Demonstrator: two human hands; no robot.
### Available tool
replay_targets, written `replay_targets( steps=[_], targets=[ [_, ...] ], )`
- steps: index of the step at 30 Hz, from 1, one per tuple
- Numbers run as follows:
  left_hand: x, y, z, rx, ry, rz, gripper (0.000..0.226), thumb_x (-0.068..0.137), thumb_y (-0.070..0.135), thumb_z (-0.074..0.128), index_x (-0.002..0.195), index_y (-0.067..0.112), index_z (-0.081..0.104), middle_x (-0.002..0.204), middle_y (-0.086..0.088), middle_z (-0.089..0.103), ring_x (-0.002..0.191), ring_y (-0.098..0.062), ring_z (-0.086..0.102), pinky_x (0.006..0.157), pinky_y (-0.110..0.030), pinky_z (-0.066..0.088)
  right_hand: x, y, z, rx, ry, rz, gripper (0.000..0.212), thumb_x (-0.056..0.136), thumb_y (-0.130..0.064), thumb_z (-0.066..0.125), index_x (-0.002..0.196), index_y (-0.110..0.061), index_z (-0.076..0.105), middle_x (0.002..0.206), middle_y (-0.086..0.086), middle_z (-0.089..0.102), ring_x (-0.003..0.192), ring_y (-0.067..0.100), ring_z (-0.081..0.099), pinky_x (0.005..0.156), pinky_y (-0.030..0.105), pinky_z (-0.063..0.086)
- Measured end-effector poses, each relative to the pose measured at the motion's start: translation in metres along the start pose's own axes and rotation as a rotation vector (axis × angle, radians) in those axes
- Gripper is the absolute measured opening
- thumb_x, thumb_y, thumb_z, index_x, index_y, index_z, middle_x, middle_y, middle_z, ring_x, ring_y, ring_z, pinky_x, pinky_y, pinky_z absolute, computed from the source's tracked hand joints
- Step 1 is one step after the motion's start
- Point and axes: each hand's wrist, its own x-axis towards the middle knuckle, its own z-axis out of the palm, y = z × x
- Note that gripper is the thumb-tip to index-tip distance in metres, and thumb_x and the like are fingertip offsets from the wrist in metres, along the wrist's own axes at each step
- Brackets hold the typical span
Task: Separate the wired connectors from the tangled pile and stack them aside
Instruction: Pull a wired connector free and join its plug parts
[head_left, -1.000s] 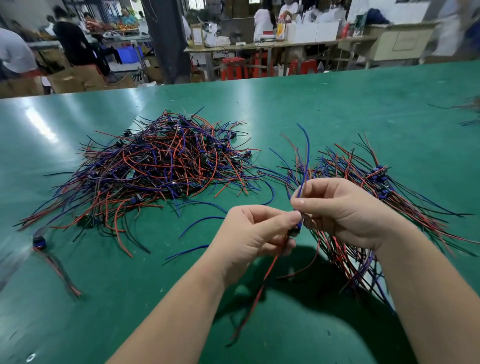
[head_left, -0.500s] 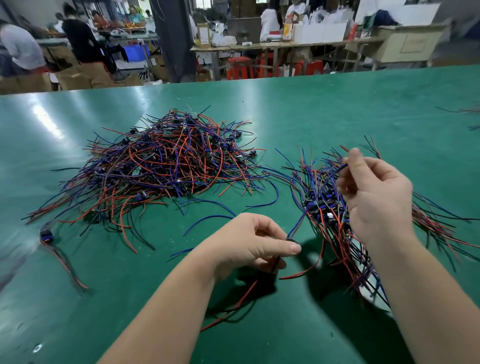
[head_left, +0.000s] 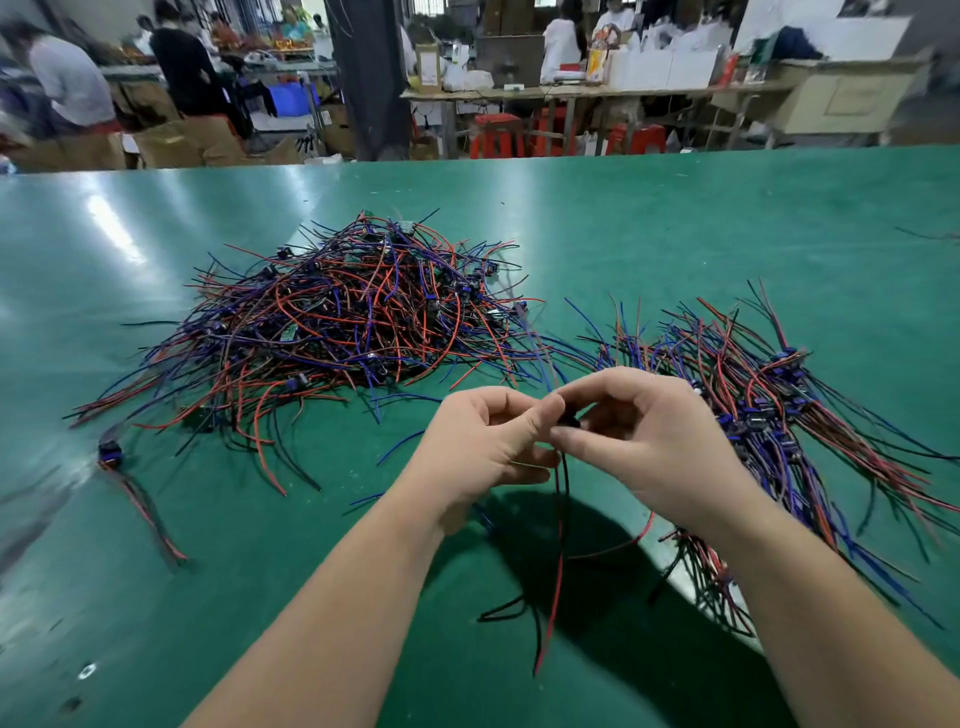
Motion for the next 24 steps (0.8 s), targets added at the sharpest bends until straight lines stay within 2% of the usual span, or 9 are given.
replay_targets(
  steps=[3, 6, 7, 10, 12, 14, 17, 21, 24],
  targets=[
    [0.005, 0.004, -0.010, 0.101, 0.171, 0.040, 0.031, 0.076, 0.045, 0.066, 0.075, 0.013, 0.068, 0.071, -0.001, 0.072, 0.065, -0.011, 0.067, 0.061, -0.025, 0.057, 0.002, 0.000, -0.012, -0.076, 0.138, 0.053, 0.021, 0.073, -0.010, 0.079, 0.084, -0.026, 0.073, 0.072, -0.009, 0.072, 0.067, 0.013, 0.068, 0.069, 0.027, 0.056],
    [0.014, 0.007, -0.049, 0.663, 0.637, 0.235, 0.009, 0.087, 0.028, 0.066, 0.089, 0.021, 0.071, 0.091, 0.001, 0.072, 0.084, -0.012, 0.062, 0.081, -0.029, 0.049, 0.005, 0.005, -0.042, -0.268, 0.363, 0.109, 0.019, 0.072, -0.012, 0.073, 0.081, -0.028, 0.073, 0.070, -0.016, 0.070, 0.067, -0.002, 0.066, 0.071, 0.018, 0.053],
    [0.014, 0.008, -0.065, 0.861, 0.764, 0.251, 0.016, 0.086, 0.023, 0.064, 0.100, 0.025, 0.070, 0.105, -0.001, 0.068, 0.097, -0.016, 0.059, 0.089, -0.030, 0.044, 0.006, 0.007, -0.054, -0.360, 0.420, 0.130, 0.018, 0.072, -0.014, 0.071, 0.080, -0.029, 0.072, 0.070, -0.017, 0.069, 0.068, -0.001, 0.065, 0.072, 0.021, 0.053],
    [0.014, 0.001, -0.109, 1.073, 0.952, 0.020, 0.051, 0.083, 0.019, 0.061, 0.132, 0.029, 0.051, 0.147, -0.010, 0.036, 0.136, -0.028, 0.029, 0.110, -0.043, 0.024, 0.002, 0.027, -0.090, -0.625, 0.477, 0.286, 0.020, 0.070, -0.012, 0.067, 0.071, -0.033, 0.064, 0.070, -0.003, 0.068, 0.073, 0.021, 0.064, 0.076, 0.033, 0.053],
    [0.011, -0.003, -0.126, 1.078, 0.964, -0.229, 0.061, 0.085, 0.027, 0.060, 0.142, 0.027, 0.039, 0.156, -0.013, 0.020, 0.144, -0.030, 0.012, 0.114, -0.049, 0.013, 0.000, 0.048, -0.108, -0.671, 0.426, 0.479, 0.025, 0.067, -0.003, 0.066, 0.064, -0.028, 0.062, 0.071, 0.007, 0.068, 0.074, 0.031, 0.064, 0.076, 0.043, 0.055],
    [0.012, -0.008, -0.136, 1.116, 0.973, -0.325, 0.055, 0.087, 0.033, 0.058, 0.139, 0.026, 0.043, 0.150, -0.014, 0.031, 0.140, -0.031, 0.019, 0.112, -0.049, 0.015, 0.000, 0.063, -0.118, -0.698, 0.342, 0.651, 0.024, 0.065, 0.004, 0.066, 0.066, -0.019, 0.070, 0.065, 0.012, 0.065, 0.072, 0.036, 0.063, 0.075, 0.046, 0.055],
    [0.015, -0.010, -0.140, 1.205, 1.026, -0.263, 0.028, 0.089, 0.033, 0.059, 0.117, 0.031, 0.061, 0.120, -0.008, 0.059, 0.120, -0.033, 0.041, 0.102, -0.046, 0.022, 0.001, 0.070, -0.121, -0.747, 0.284, 0.753, 0.024, 0.066, -0.002, 0.078, 0.052, -0.018, 0.066, 0.050, 0.008, 0.061, 0.064, 0.032, 0.061, 0.069, 0.042, 0.054],
    [0.013, -0.008, -0.137, 1.144, 1.069, -0.161, 0.016, 0.088, 0.043, 0.063, 0.098, 0.032, 0.069, 0.097, 0.000, 0.068, 0.105, -0.032, 0.051, 0.088, -0.041, 0.021, 0.000, 0.060, -0.111, -0.790, 0.335, 0.677, 0.037, 0.077, -0.026, 0.075, 0.046, -0.024, 0.054, 0.051, 0.009, 0.060, 0.067, 0.035, 0.059, 0.068, 0.043, 0.054],
    [0.010, -0.001, -0.126, 1.078, 1.134, 0.135, 0.015, 0.088, 0.040, 0.064, 0.096, 0.029, 0.069, 0.095, 0.000, 0.069, 0.097, -0.028, 0.053, 0.071, -0.032, 0.011, 0.003, 0.047, -0.096, -0.755, 0.400, 0.511, 0.023, 0.079, -0.028, 0.069, 0.058, -0.024, 0.061, 0.061, 0.002, 0.063, 0.071, 0.030, 0.059, 0.065, 0.033, 0.047]
  ],
)
